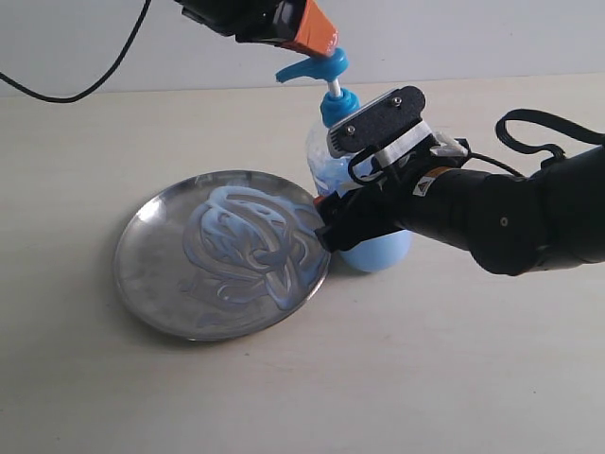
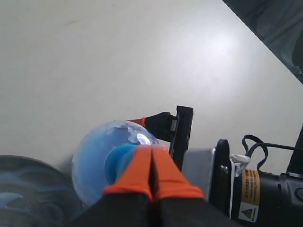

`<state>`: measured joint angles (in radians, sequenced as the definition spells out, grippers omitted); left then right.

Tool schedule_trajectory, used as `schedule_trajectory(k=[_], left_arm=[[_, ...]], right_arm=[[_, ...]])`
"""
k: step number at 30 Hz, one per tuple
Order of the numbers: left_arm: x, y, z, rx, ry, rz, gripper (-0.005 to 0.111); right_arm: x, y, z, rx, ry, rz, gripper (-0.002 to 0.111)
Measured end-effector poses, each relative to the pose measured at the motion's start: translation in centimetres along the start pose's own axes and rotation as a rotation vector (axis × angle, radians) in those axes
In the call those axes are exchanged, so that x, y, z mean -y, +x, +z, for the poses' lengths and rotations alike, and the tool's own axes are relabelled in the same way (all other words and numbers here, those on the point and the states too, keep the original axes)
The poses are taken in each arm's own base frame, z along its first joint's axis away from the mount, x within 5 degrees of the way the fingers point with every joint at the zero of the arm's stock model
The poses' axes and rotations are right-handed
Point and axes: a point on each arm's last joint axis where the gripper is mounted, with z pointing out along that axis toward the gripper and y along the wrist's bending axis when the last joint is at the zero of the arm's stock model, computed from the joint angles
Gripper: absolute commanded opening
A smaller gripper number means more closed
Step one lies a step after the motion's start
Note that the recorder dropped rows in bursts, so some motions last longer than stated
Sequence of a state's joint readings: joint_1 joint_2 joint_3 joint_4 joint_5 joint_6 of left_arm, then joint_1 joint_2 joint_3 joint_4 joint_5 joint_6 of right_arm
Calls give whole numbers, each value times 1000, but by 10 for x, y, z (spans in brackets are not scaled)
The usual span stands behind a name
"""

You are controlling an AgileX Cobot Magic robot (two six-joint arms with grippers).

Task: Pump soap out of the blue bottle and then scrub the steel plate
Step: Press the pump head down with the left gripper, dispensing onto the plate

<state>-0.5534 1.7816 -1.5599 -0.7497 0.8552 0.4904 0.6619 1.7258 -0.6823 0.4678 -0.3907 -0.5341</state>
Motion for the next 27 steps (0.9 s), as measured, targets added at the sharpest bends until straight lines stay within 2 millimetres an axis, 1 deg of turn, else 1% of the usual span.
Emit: schedule_trajectory(k=[10, 22, 27], left_arm=[[-3, 1, 5, -10, 3, -11, 0], [-4, 1, 4, -22, -14, -16, 0], [-6, 3, 7, -38, -10, -27, 0]], right_arm=[[0, -2, 2, -8, -7, 9, 0], [0, -2, 4, -6, -4, 9, 0], [0, -2, 4, -6, -4, 7, 0]])
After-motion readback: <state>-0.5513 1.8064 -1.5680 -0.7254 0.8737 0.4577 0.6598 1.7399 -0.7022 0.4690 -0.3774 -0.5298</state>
